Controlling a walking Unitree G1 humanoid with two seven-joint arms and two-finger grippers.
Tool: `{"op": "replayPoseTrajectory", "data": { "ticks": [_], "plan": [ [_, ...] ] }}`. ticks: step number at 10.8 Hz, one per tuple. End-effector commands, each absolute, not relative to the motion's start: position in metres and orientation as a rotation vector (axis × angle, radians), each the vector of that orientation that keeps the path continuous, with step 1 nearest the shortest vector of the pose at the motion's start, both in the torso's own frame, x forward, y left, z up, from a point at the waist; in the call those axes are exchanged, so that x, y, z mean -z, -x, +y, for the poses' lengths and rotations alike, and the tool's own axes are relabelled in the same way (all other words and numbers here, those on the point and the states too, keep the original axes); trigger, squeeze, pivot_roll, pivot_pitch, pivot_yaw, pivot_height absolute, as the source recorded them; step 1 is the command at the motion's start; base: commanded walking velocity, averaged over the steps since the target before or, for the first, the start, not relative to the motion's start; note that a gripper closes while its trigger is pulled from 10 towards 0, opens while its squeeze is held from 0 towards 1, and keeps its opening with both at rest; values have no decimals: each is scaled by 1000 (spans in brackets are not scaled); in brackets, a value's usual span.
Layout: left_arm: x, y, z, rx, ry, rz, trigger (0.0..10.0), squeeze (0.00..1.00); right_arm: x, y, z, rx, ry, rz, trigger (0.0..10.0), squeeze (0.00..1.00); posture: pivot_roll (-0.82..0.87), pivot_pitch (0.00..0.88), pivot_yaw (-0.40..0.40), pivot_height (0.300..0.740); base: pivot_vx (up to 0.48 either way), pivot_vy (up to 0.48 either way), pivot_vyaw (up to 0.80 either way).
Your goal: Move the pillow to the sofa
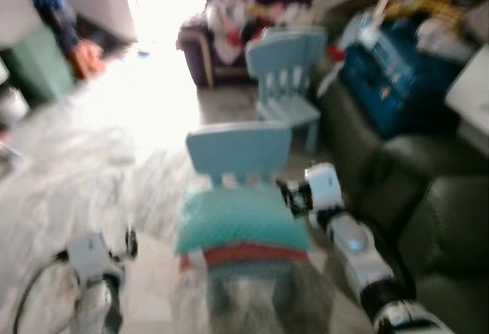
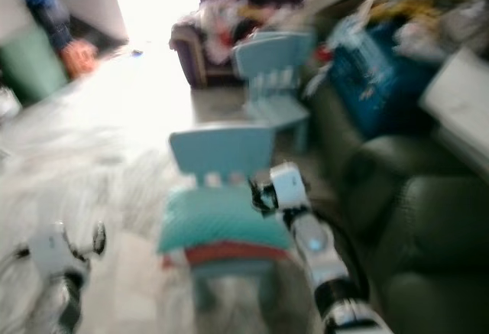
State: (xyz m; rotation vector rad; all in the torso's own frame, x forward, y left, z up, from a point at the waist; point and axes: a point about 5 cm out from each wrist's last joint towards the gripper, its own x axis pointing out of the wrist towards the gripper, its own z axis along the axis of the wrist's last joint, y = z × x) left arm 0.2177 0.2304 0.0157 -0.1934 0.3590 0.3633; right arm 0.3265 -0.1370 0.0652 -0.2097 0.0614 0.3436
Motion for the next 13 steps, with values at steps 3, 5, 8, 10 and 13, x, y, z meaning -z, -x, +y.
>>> {"op": "replayPoseTrajectory", "data": {
  "ticks": [3,5,8,10,13],
  "plan": [
    [-23,-224,236,-379,170,326,10000,0,-69,-329,-133,-351,206,46,10000,0,-106,0,55,740,126,99,0],
    [-22,-224,236,-384,172,331,10000,0,-70,-329,-131,-355,207,39,10000,0,-106,0,53,740,0,0,0],
    [-21,-225,237,-391,172,331,10000,0,-72,-330,-128,-368,210,27,10000,0,-102,0,50,740,0,0,0],
    [-22,-226,236,-385,167,330,10000,0,-72,-330,-128,-369,211,27,10000,0,-102,0,50,740,0,0,0],
    [-22,-227,234,-378,152,329,10000,0,-72,-329,-128,-374,215,29,10000,0,-103,0,49,740,0,0,0]
  ]
}}
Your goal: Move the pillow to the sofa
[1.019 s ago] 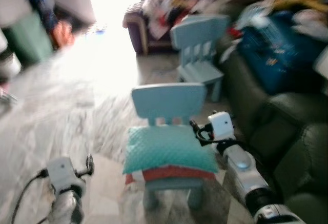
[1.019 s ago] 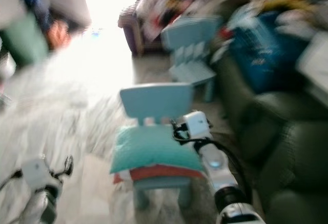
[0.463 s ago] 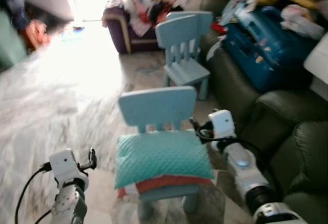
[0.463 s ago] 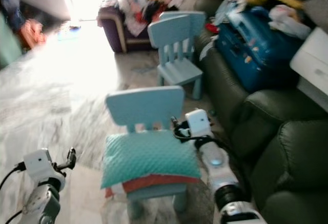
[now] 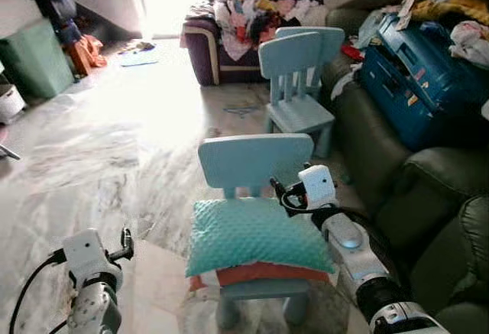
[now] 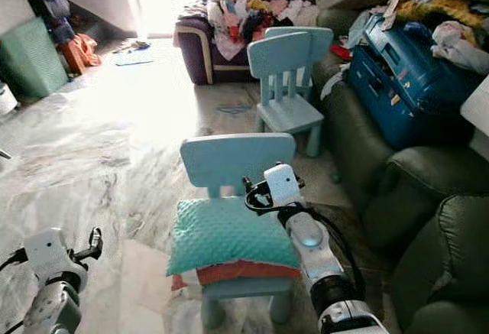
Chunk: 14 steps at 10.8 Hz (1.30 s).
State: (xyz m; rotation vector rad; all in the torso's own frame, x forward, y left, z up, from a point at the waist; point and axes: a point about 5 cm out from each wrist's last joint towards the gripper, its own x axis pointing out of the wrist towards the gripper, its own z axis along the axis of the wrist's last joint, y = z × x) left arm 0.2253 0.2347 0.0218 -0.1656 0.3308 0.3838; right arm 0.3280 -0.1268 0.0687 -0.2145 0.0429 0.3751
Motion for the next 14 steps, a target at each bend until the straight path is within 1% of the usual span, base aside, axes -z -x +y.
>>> {"op": "replayPoseTrajectory", "data": {
  "ticks": [1,8,12,14],
  "plan": [
    [-22,-227,234,-378,152,330,10000,0,-72,-330,-128,-375,215,29,10000,0,-103,0,49,740,0,0,0],
    [-21,-227,232,-378,161,328,10000,0,-73,-331,-127,-383,221,29,10000,0,-102,0,41,740,0,0,0],
    [-20,-227,231,-374,167,328,10000,0,-72,-331,-127,-382,222,34,10000,0,-103,0,40,740,0,-295,0],
    [-20,-227,231,-374,168,326,10000,0,-72,-330,-128,-382,222,35,10000,0,-103,0,40,740,0,-437,0]
  ]
}}
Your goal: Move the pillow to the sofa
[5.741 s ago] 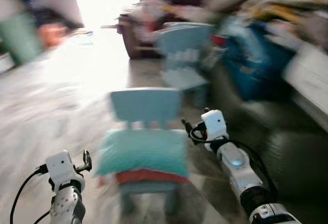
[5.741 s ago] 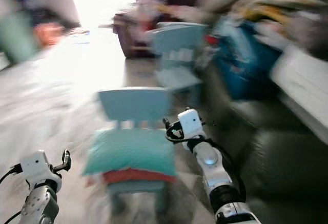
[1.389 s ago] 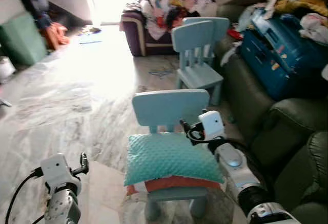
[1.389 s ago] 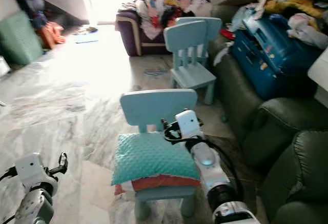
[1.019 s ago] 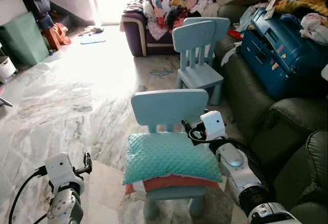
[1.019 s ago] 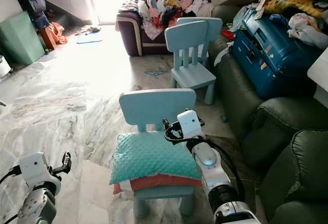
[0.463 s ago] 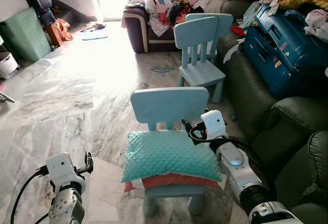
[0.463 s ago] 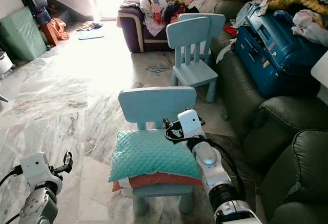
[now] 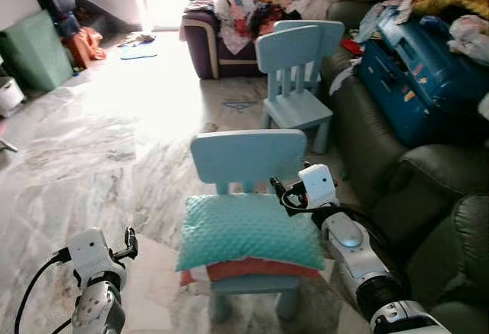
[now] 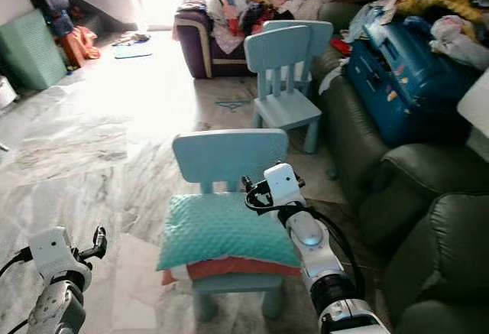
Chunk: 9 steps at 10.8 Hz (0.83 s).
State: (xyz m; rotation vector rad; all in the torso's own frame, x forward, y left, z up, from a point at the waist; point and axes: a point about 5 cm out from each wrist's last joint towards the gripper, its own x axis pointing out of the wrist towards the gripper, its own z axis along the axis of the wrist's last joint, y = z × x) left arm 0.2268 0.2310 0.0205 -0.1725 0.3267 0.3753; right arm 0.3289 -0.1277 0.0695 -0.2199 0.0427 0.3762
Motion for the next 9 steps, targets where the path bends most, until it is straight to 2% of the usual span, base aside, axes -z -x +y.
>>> {"op": "replayPoseTrajectory", "data": {
  "ticks": [1,4,9],
  "plan": [
    [-20,-227,232,-377,169,326,10000,0,-72,-331,-128,-381,222,36,10000,0,-104,0,40,740,0,-472,0],
    [-21,-227,232,-378,172,316,10000,0,-72,-331,-128,-381,223,36,10000,0,-104,0,40,740,0,-471,0],
    [-21,-226,233,-393,199,308,10000,0,-71,-330,-128,-380,224,39,10000,0,-106,0,40,740,0,0,0]
  ]
}}
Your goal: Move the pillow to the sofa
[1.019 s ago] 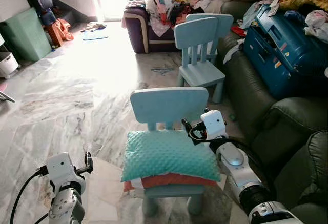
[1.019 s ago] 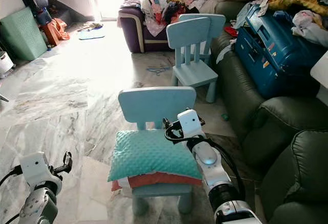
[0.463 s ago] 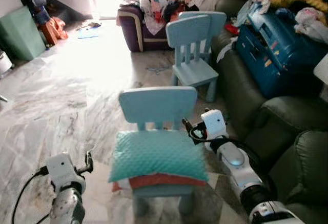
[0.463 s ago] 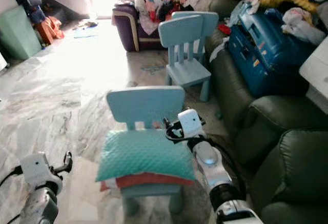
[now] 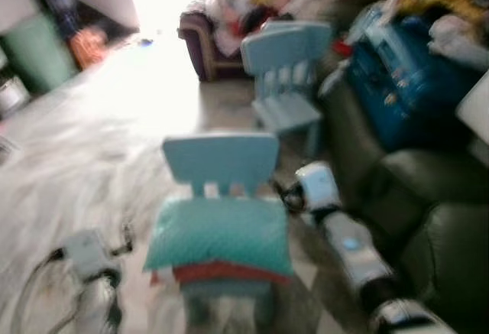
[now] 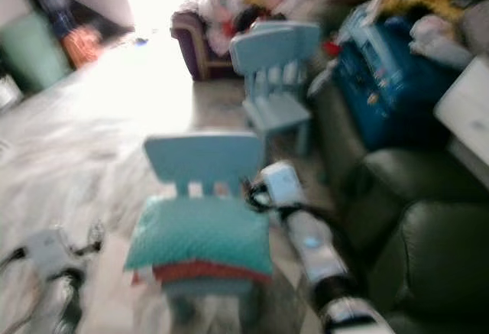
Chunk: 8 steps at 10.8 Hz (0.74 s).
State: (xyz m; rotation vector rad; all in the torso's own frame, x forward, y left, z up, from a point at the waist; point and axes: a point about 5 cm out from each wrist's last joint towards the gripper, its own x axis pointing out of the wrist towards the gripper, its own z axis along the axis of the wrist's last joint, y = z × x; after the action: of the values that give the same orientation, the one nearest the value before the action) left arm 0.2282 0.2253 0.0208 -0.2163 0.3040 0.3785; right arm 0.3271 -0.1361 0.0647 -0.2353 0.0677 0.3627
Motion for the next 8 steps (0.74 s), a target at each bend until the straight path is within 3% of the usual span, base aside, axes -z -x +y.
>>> {"op": "replayPoseTrajectory", "data": {
  "ticks": [1,4,8],
  "plan": [
    [-21,-226,233,-389,200,307,10000,0,-71,-330,-128,-380,224,39,10000,0,-106,0,40,740,0,0,0],
    [-22,-226,232,-379,207,301,10000,0,-71,-330,-128,-378,225,37,10000,0,-108,0,40,740,0,0,0],
    [-20,-224,233,-397,226,307,10000,0,-71,-330,-129,-380,226,38,10000,0,-107,0,38,740,0,419,0]
  ]
}}
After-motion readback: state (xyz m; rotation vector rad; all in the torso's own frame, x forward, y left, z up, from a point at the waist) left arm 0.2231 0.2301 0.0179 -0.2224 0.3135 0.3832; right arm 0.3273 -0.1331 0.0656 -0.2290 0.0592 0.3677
